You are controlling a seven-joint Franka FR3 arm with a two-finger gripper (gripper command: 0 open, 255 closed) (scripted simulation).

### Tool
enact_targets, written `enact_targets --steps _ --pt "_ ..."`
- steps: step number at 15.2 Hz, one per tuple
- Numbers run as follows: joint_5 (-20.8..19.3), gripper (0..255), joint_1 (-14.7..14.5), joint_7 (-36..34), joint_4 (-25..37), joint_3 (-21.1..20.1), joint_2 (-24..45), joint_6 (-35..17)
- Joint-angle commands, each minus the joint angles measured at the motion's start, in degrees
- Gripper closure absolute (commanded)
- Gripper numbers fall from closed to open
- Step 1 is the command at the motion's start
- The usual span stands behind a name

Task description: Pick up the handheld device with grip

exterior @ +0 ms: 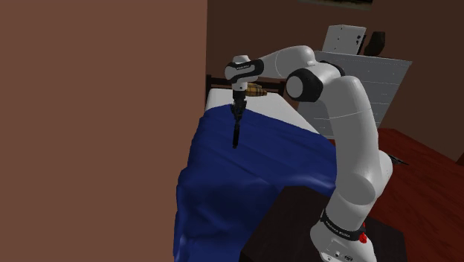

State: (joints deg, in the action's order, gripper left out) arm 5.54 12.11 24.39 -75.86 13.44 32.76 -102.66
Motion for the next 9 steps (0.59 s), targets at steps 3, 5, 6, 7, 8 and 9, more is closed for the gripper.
enact_targets --steps 3,5,6,7,8,9 --pt "0.01 255 0.00 0.00 0.01 -0.01 0.03 0.02" --pt "0.01 255 -0.01 -0.01 -0.02 -0.01 0.02 -0.01" --pt "0.00 255 -0.04 -0.02 -0.20 -0.01 -0.03 -0.14" --pt "-0.03 255 -0.01 -0.03 0.37 0.01 -0.16 0.56" --pt "-0.07 255 0.01 -0.05 0.95 0.03 -0.28 1.26" --pt "-0.09 255 0.05 -0.06 1.60 0.05 -0.36 1.98"
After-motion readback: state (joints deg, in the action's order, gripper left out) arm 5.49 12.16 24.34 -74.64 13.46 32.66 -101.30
